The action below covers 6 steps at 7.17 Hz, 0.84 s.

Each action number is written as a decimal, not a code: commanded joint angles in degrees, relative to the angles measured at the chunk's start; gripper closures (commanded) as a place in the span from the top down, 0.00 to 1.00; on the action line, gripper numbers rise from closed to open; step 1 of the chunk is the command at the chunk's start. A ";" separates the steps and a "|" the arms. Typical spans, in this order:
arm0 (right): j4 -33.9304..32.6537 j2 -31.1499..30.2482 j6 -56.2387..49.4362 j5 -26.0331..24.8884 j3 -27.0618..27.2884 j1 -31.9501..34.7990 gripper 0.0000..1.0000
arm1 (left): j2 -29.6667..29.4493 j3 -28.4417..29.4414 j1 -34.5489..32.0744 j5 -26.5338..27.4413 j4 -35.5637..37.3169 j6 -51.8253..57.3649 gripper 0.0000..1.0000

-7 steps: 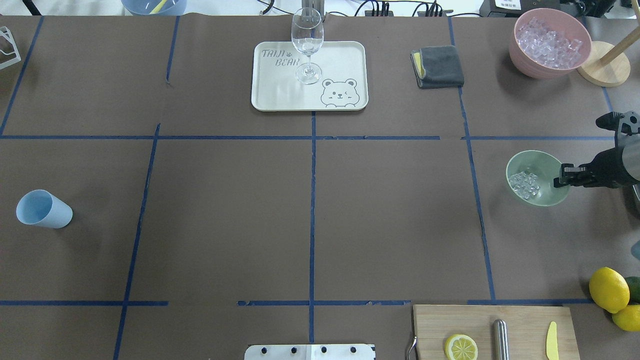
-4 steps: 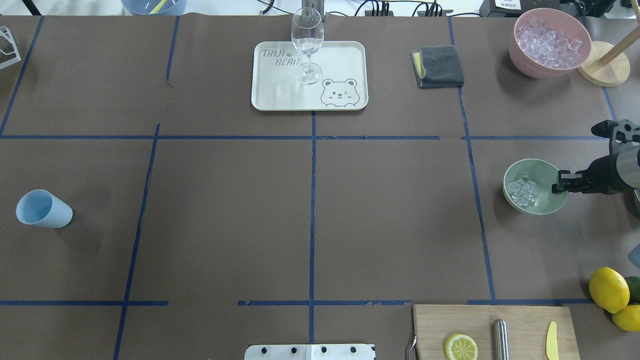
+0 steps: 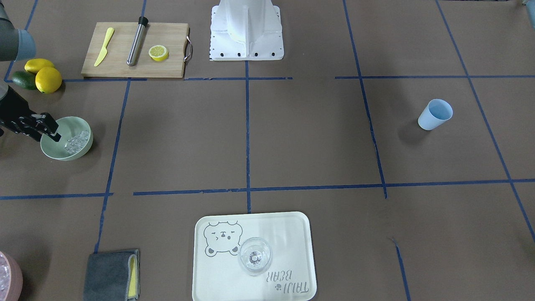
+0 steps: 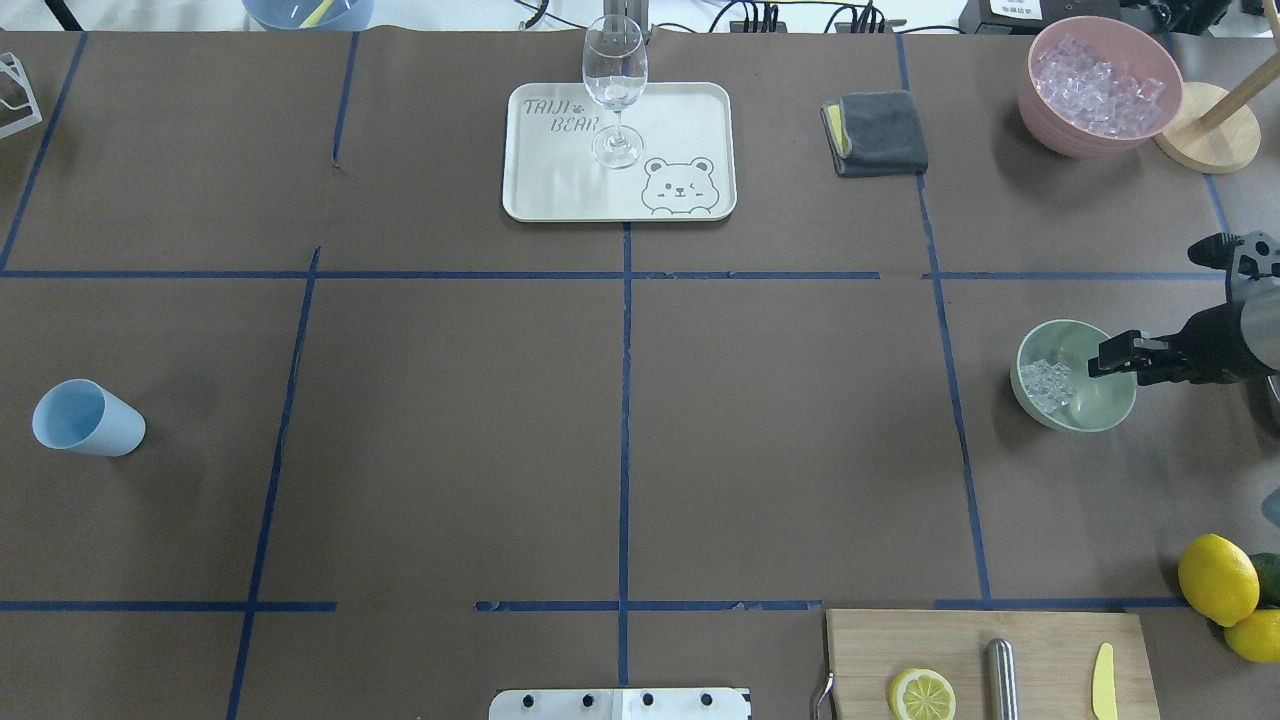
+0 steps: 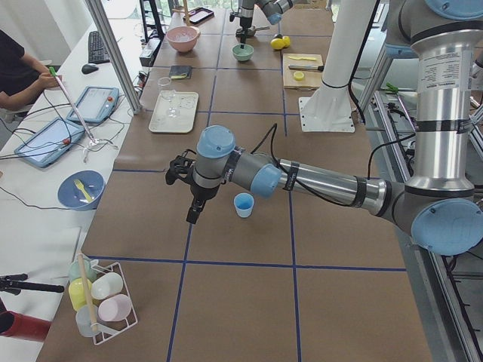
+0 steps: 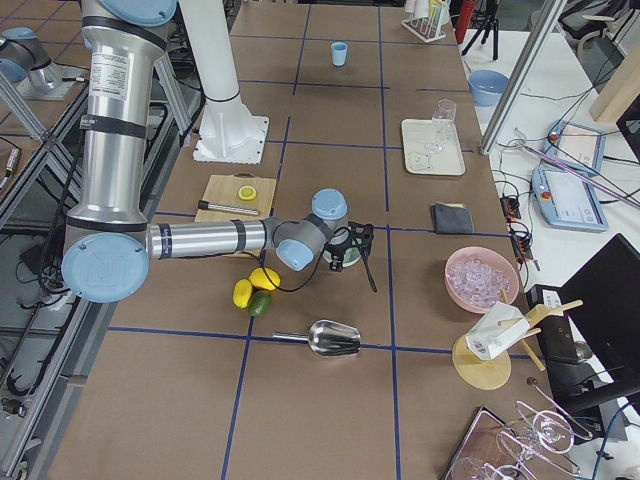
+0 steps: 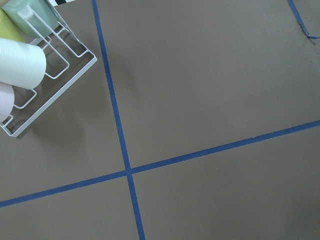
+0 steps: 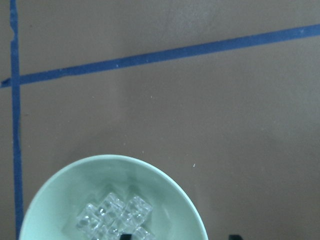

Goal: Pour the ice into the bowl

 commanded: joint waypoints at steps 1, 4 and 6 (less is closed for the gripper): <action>-3.89 -0.12 -9.24 8.73 0.45 9.88 1.00 | 0.00 0.16 0.03 0.00 0.00 0.23 1.00; -33.08 1.28 -51.52 9.20 0.80 27.54 1.00 | -0.17 2.43 -0.23 -0.34 0.87 4.07 1.00; -48.09 3.66 -67.41 8.41 2.64 33.38 1.00 | -3.23 7.52 -2.86 -1.05 6.38 9.01 1.00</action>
